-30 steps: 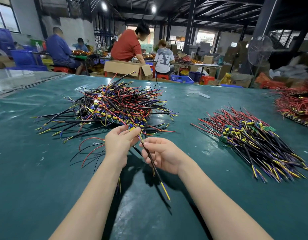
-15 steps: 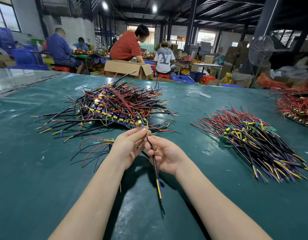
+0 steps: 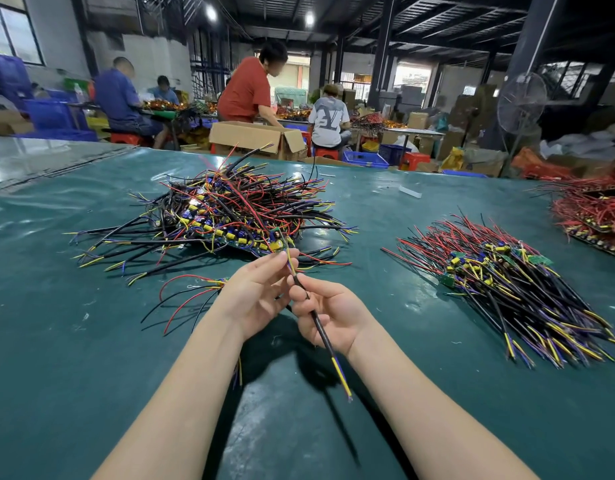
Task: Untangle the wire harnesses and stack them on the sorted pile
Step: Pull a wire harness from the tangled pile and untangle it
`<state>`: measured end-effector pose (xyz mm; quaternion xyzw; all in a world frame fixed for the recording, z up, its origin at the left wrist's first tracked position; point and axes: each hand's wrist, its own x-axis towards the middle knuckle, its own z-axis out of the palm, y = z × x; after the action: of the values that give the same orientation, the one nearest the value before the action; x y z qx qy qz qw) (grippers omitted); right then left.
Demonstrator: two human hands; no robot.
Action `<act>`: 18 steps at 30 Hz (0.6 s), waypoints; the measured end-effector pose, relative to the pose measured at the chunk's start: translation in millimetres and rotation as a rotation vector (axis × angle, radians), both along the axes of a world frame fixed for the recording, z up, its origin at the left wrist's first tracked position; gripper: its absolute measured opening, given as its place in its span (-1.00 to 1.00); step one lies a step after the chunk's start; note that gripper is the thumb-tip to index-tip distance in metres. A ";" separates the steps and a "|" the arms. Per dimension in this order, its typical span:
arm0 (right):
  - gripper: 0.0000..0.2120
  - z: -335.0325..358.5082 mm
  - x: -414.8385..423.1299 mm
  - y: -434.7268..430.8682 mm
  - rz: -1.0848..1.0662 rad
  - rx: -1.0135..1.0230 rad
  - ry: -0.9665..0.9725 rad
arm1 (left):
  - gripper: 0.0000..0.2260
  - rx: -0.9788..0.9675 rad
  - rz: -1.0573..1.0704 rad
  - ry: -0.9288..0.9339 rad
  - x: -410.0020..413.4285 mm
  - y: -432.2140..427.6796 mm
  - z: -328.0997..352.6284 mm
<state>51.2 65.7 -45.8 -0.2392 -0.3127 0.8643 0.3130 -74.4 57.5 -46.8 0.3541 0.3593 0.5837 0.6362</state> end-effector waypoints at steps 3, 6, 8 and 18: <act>-0.80 2.3 0.6 -1.8 -0.007 0.014 -0.045 | -0.85 -0.028 0.045 0.023 2.2 -0.4 1.7; -0.70 2.8 -1.1 -1.6 -0.032 0.010 -0.081 | -0.83 -0.019 0.091 0.112 -1.4 -0.8 2.9; -0.70 3.3 -0.6 -0.8 -0.035 -0.005 -0.074 | -0.82 -0.004 0.067 0.160 -3.4 -1.9 4.5; -0.83 -0.5 0.4 -0.5 -0.060 0.296 -0.383 | -0.79 0.189 0.295 0.710 -1.2 0.5 6.4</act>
<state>51.7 65.1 -46.3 -0.3592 -0.4823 0.7383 0.3052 -75.6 58.0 -40.4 0.5353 0.5488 0.5407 0.3463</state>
